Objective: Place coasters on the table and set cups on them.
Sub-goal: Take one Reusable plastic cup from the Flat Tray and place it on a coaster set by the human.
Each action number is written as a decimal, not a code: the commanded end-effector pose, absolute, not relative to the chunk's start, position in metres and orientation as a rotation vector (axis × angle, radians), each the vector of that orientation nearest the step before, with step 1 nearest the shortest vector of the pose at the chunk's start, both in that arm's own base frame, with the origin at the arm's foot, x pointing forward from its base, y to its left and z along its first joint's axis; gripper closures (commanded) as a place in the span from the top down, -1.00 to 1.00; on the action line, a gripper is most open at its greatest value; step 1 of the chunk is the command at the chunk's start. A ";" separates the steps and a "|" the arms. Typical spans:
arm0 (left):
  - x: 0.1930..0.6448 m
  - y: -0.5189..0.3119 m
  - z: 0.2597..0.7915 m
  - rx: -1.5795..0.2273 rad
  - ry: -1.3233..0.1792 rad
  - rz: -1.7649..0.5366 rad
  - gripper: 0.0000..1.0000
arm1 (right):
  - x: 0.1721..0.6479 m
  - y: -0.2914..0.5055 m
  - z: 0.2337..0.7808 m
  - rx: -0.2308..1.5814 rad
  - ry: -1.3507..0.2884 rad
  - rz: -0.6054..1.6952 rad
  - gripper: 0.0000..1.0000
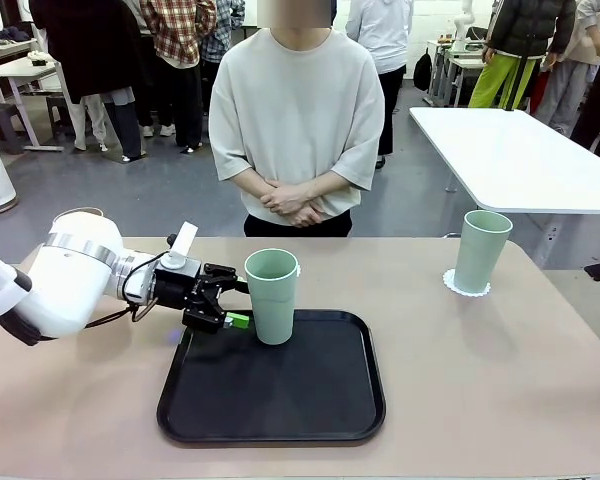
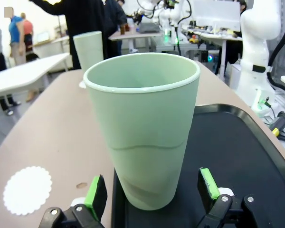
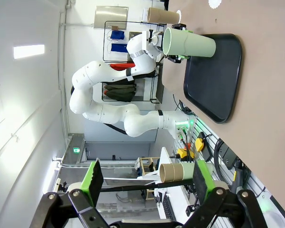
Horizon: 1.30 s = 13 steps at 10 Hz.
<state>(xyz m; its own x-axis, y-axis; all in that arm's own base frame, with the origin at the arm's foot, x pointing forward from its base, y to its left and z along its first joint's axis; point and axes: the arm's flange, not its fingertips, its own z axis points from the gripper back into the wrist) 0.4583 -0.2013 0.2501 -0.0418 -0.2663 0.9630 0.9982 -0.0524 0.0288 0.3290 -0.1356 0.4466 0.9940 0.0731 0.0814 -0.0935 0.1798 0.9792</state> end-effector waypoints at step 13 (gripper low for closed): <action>0.490 -0.241 0.238 -1.089 -1.114 -1.395 1.00 | 0.328 -0.136 0.448 1.384 -0.007 0.104 1.00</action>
